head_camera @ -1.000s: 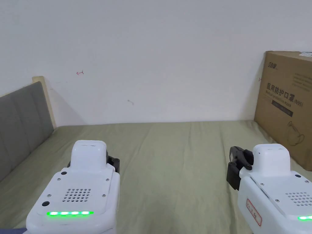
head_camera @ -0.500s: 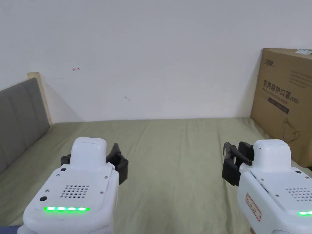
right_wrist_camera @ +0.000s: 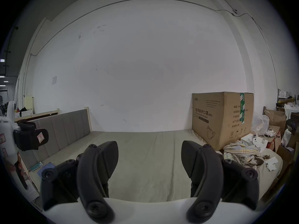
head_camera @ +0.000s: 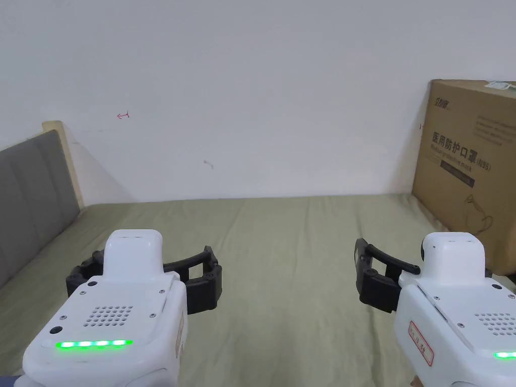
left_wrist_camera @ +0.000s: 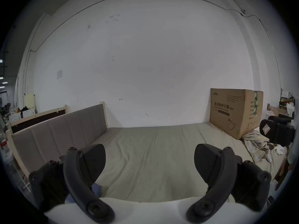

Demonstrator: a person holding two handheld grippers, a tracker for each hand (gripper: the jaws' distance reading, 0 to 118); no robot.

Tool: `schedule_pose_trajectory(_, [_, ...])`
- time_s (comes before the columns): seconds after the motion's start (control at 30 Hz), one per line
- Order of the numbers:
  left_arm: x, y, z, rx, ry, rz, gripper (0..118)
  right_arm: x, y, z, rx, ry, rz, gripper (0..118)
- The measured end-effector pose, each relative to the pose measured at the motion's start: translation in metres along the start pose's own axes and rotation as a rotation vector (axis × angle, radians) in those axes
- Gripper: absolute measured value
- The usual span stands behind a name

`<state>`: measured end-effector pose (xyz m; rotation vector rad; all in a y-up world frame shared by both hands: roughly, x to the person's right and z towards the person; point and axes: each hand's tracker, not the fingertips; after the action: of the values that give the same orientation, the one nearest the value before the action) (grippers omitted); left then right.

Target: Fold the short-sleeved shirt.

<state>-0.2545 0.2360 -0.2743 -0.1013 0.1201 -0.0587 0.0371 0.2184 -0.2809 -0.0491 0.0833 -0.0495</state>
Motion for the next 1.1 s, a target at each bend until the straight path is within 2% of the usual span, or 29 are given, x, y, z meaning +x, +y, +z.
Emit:
schedule_pose_trajectory(0.27, [0.012,0.002,-0.001,-0.017,0.025,-0.07,112,-0.002,-0.003,-0.002,-0.011,0.004,0.004,86])
schedule_pose_trajectory(0.37, [0.019,0.007,-0.004,-0.084,0.054,-0.092,112,-0.002,-0.004,-0.004,-0.019,0.002,0.006,86])
schedule_pose_trajectory(0.57, [0.024,0.009,-0.005,-0.106,0.007,-0.075,112,-0.001,-0.006,-0.004,-0.025,-0.003,0.01,86])
schedule_pose_trajectory(0.77, [0.031,0.011,-0.004,-0.133,0.012,-0.081,112,0.001,-0.006,-0.006,-0.031,-0.003,0.006,86])
schedule_pose_trajectory(0.83, [0.035,0.012,-0.006,-0.163,0.07,-0.093,112,0.001,-0.008,-0.007,-0.034,-0.01,0.013,86])
schedule_pose_trajectory(1.1, [0.035,0.011,-0.008,-0.173,0.03,-0.083,112,0.001,-0.011,-0.008,-0.053,-0.012,0.022,86])
